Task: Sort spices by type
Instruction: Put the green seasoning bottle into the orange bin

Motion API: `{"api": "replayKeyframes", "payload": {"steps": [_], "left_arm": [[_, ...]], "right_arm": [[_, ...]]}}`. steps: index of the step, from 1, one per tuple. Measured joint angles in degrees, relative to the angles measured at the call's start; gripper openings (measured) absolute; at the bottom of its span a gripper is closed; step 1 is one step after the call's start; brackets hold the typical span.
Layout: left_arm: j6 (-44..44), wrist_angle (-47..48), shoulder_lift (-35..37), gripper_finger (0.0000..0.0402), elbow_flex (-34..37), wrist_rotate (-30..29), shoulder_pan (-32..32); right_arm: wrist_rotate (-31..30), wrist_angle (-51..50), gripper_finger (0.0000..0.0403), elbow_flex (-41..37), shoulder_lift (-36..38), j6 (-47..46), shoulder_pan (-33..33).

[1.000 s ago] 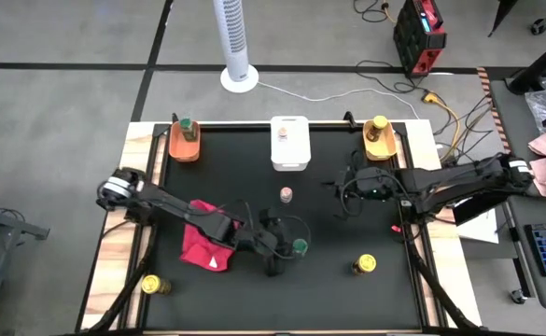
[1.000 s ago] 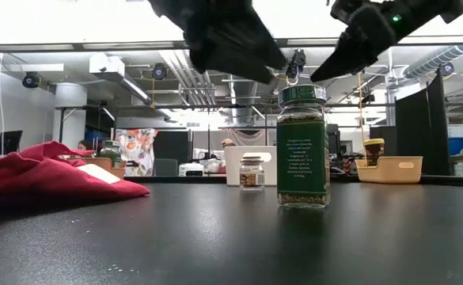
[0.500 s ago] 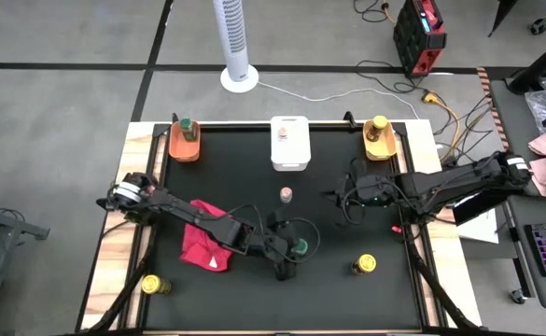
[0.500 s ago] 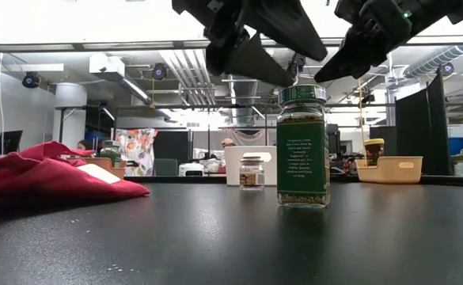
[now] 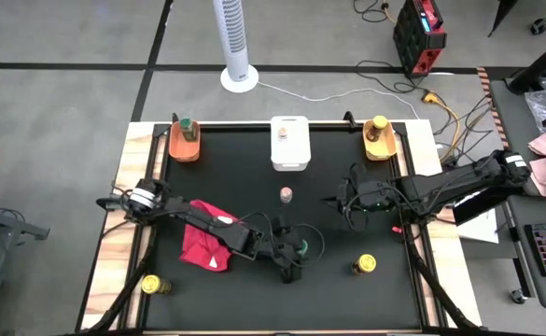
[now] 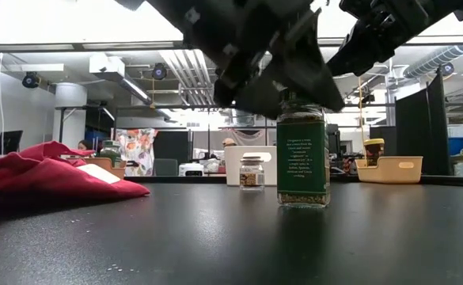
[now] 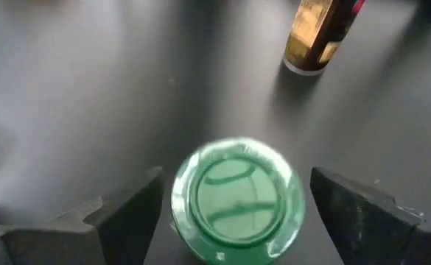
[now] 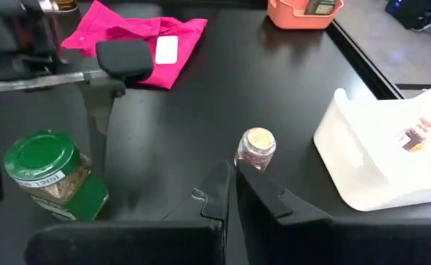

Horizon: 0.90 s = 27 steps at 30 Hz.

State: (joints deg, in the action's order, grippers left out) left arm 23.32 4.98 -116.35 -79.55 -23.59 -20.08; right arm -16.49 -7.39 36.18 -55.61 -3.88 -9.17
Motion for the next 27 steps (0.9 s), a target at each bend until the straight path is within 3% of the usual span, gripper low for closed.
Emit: {"api": "replayKeyframes", "payload": {"steps": [6,12,23,27], "left_arm": [[-0.4,-0.3,-0.5,0.0290,0.3,-2.0,0.0],[-1.3,0.3,-0.1,0.0185,0.3,-1.6,0.0],[-2.7,6.4,2.7,0.0185,0.5,-1.2,-0.5],[-3.5,10.5,7.3,0.0185,0.7,-6.1,-1.8]], "right_arm": [[0.0,0.6,0.0018,0.0,0.0,-0.1,0.0],[0.0,0.9,0.0018,0.0,0.0,-0.2,0.0],[0.0,1.0,0.0018,-0.2,-0.1,-1.7,0.0],[0.0,4.7,0.0018,-1.5,-0.1,-1.5,0.1]]}}
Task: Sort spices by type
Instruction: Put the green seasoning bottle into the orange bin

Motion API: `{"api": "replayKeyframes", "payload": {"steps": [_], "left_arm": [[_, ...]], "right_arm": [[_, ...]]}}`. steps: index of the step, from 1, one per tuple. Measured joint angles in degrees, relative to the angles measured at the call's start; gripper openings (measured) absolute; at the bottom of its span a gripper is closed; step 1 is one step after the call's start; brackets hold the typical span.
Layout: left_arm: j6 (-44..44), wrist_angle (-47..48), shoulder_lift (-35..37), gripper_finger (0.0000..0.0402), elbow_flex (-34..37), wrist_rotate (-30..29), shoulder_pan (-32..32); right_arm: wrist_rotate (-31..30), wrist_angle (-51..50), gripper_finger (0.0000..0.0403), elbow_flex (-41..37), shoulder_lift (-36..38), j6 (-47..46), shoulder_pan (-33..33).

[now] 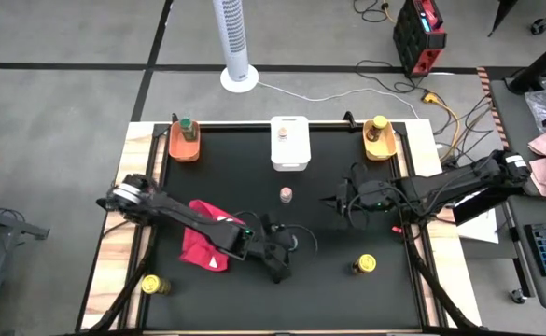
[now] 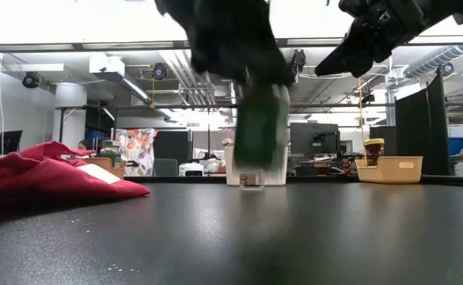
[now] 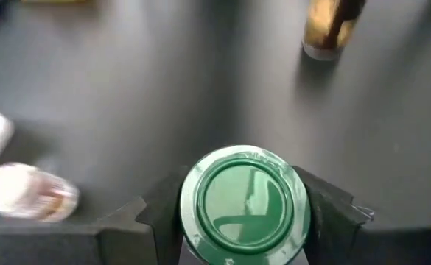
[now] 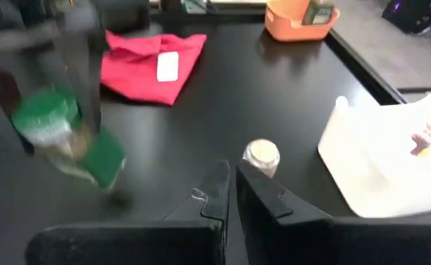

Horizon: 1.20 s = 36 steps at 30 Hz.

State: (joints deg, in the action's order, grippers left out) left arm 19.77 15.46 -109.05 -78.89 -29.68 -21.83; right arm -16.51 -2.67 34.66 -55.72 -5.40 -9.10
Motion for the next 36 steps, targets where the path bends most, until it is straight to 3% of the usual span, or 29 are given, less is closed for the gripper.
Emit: {"api": "replayKeyframes", "payload": {"steps": [7,12,19,29,36], "left_arm": [[2.6,8.9,8.0,0.0185,0.4,-11.5,-0.6],[8.9,20.5,13.3,0.0185,0.4,-20.3,0.7],[18.5,35.5,20.2,0.0184,1.4,-28.0,3.6],[25.8,37.2,33.8,0.0185,13.4,-34.2,9.3],[30.6,35.8,43.5,0.0185,21.8,-32.2,16.7]], "right_arm": [[0.0,5.1,0.0018,-0.9,0.0,0.9,0.0],[-3.2,5.2,0.0018,-0.9,0.0,-1.0,0.0],[-6.1,5.1,0.0018,-1.1,0.0,-3.3,1.5],[-6.1,5.2,0.0018,-1.1,0.0,-3.5,5.3],[-6.1,6.1,0.0017,-1.1,0.0,-3.5,9.8]]}}
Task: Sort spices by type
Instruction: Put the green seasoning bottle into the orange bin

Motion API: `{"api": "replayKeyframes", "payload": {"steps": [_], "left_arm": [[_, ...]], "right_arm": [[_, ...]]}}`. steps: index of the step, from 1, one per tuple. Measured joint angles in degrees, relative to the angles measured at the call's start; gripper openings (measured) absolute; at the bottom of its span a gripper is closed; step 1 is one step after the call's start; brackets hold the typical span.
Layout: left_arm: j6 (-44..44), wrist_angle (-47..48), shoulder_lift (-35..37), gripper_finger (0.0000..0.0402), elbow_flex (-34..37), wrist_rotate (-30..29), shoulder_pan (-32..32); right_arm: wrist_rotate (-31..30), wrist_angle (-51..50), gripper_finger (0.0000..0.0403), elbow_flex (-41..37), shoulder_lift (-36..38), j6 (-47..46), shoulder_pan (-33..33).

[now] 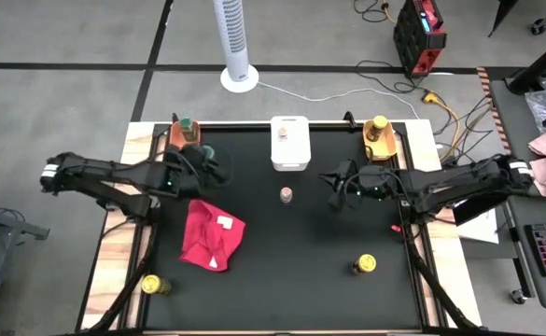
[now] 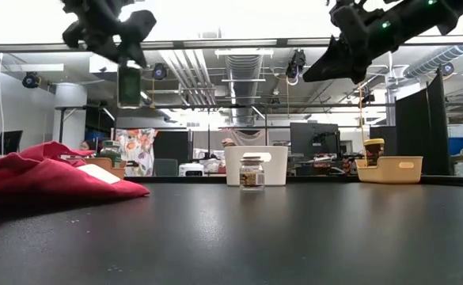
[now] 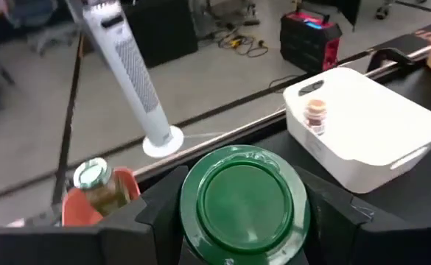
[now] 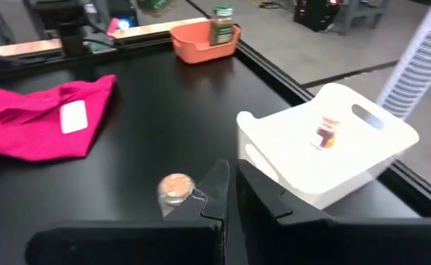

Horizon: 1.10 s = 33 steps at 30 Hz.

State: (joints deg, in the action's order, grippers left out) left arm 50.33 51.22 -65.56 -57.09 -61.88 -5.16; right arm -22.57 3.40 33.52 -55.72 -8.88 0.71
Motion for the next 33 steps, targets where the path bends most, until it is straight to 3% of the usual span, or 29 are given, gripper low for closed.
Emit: {"api": "replayKeyframes", "payload": {"steps": [8,33], "left_arm": [[0.5,-3.1,4.9,0.0185,4.6,1.8,6.4],[-0.3,-4.2,4.6,0.0185,8.7,1.6,19.9]], "right_arm": [[0.1,-0.1,0.0017,-0.1,0.0,0.1,3.7],[0.6,-0.1,0.0017,-1.2,0.0,0.6,4.3]]}}
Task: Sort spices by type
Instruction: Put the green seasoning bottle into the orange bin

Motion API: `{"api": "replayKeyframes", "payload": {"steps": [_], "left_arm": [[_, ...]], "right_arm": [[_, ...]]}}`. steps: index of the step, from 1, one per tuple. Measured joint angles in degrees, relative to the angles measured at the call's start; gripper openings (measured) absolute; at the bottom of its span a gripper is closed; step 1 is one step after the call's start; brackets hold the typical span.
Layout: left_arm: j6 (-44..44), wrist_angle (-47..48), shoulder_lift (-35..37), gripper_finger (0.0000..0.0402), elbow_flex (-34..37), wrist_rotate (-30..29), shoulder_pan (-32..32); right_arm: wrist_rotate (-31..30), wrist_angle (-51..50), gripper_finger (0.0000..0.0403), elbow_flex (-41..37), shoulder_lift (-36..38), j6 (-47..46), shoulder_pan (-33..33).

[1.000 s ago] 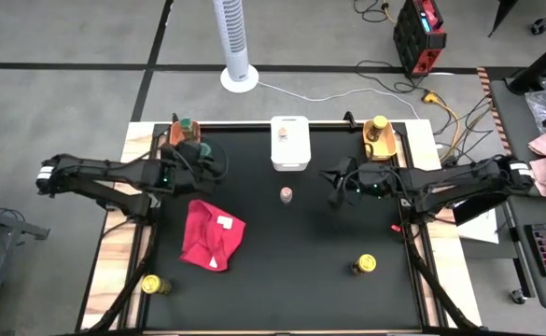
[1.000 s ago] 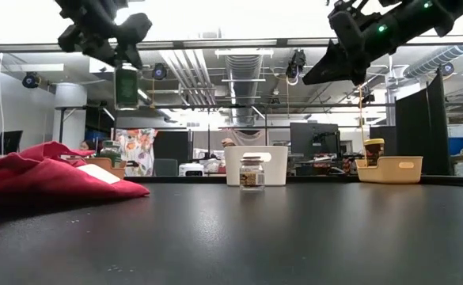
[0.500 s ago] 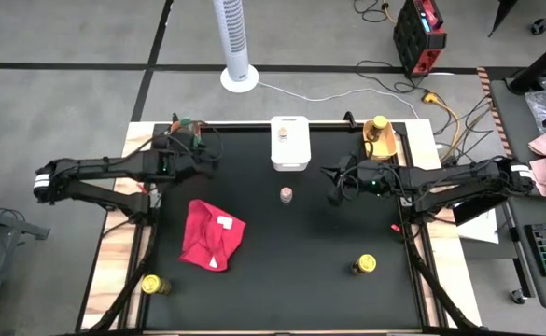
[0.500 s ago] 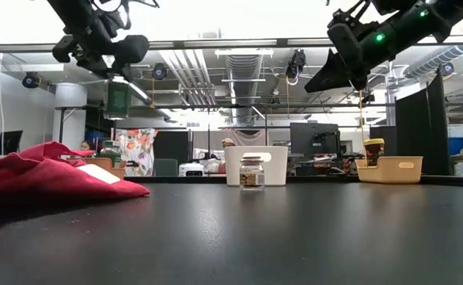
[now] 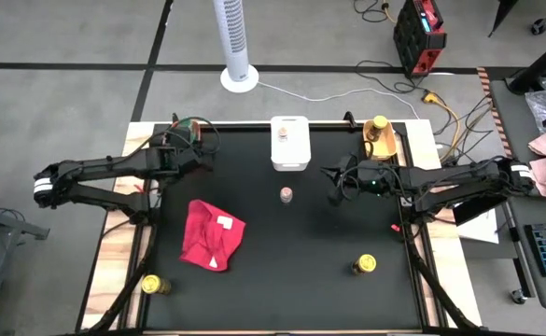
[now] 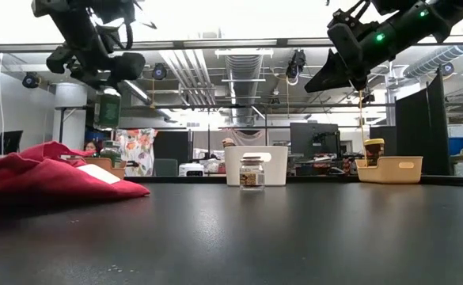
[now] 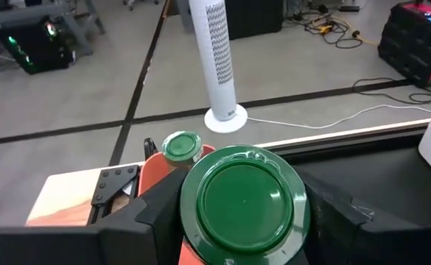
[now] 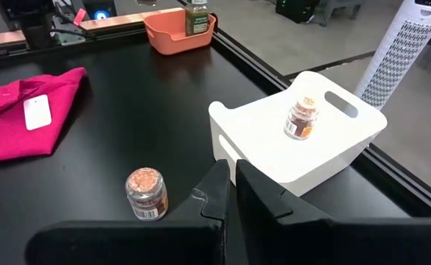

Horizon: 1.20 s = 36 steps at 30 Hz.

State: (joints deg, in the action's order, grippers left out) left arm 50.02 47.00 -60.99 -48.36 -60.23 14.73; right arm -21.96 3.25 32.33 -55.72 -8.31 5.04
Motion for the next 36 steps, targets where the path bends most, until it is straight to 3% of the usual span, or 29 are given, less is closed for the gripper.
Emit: {"api": "replayKeyframes", "payload": {"steps": [12,20,32,36], "left_arm": [[-6.3,-2.8,0.0,0.0184,0.0,1.8,4.6],[-15.3,-10.0,0.7,0.0184,0.0,12.8,7.7],[-17.3,-11.3,2.1,0.0184,0.0,13.0,9.2],[-18.7,-12.5,3.6,0.0185,0.0,16.3,9.4]], "right_arm": [[0.0,0.0,0.0017,0.0,0.0,0.8,0.0],[0.0,-3.8,0.0017,0.0,0.5,0.9,0.0],[0.0,-3.9,0.0017,0.0,1.6,0.5,0.0],[0.0,-3.9,0.0017,0.0,2.9,0.4,0.0]]}}
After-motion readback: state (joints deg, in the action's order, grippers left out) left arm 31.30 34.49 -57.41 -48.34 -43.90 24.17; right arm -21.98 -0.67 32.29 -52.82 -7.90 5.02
